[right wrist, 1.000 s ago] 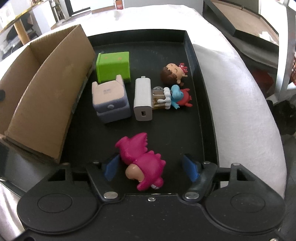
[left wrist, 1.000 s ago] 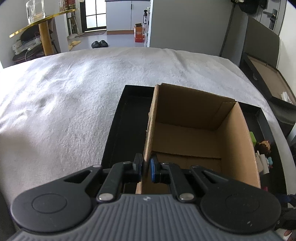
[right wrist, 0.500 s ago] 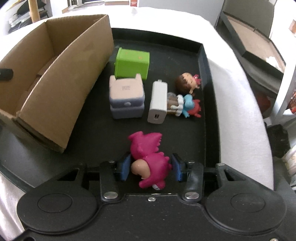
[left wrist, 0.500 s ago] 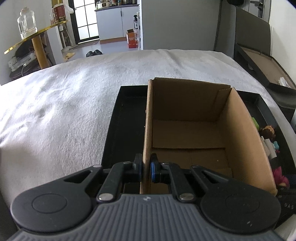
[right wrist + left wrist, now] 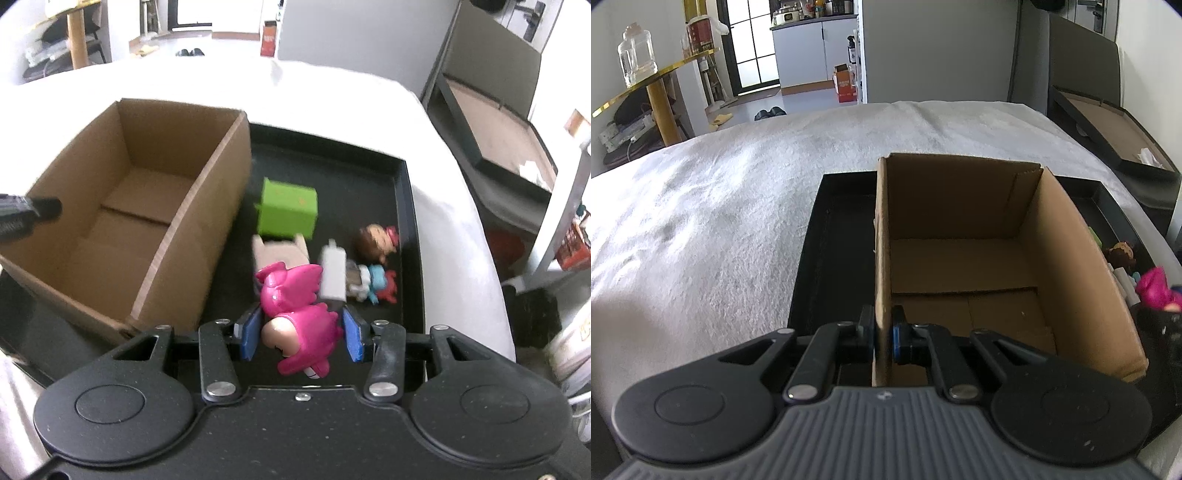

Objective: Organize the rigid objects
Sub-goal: 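Lift the pink figure with the right gripper and drop it into the box, then move the right gripper to the white charger and grasp it, then lift the white charger with the right gripper and release it into the box, then withdraw the open right gripper from the box back over the tray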

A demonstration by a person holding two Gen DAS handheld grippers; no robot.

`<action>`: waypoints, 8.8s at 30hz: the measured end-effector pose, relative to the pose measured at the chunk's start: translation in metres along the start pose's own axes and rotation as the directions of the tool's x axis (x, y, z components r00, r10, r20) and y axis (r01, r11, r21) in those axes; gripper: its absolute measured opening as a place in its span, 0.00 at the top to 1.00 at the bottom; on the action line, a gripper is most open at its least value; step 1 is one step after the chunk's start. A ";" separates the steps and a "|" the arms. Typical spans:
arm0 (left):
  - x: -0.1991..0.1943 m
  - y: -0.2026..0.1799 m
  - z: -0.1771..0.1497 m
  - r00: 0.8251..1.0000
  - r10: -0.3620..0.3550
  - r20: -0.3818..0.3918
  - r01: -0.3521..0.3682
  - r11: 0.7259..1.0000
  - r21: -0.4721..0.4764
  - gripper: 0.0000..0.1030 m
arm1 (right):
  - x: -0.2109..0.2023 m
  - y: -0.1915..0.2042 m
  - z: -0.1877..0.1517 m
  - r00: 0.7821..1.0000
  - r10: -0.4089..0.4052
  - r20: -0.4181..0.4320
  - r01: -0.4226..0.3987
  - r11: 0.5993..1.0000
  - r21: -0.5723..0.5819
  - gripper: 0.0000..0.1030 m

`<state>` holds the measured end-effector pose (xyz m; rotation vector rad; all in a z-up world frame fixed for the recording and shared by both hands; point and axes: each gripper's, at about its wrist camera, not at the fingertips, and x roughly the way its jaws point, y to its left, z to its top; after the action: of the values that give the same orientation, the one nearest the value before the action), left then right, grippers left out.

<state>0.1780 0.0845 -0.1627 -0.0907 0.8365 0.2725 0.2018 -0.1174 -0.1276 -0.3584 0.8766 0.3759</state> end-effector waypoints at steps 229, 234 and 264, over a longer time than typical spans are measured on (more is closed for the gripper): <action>-0.008 0.005 -0.006 0.995 0.093 0.027 -0.093 0.996 0.003 0.87 | -0.010 0.029 0.060 0.952 0.119 0.283 -0.117 0.993 -0.024 0.53; -0.013 0.006 -0.004 0.995 0.096 0.035 -0.097 0.995 0.004 0.85 | -0.014 0.010 0.051 0.956 0.098 0.278 -0.105 0.994 0.012 0.40; -0.030 -0.015 0.009 0.993 0.111 0.045 -0.112 0.993 0.036 0.23 | 0.011 -0.057 0.014 0.977 0.094 0.190 -0.116 0.988 0.106 0.07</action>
<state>0.1697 0.0661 -0.1349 -0.0019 0.8053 0.3620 0.2439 -0.1591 -0.1194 -0.1663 0.7330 0.4465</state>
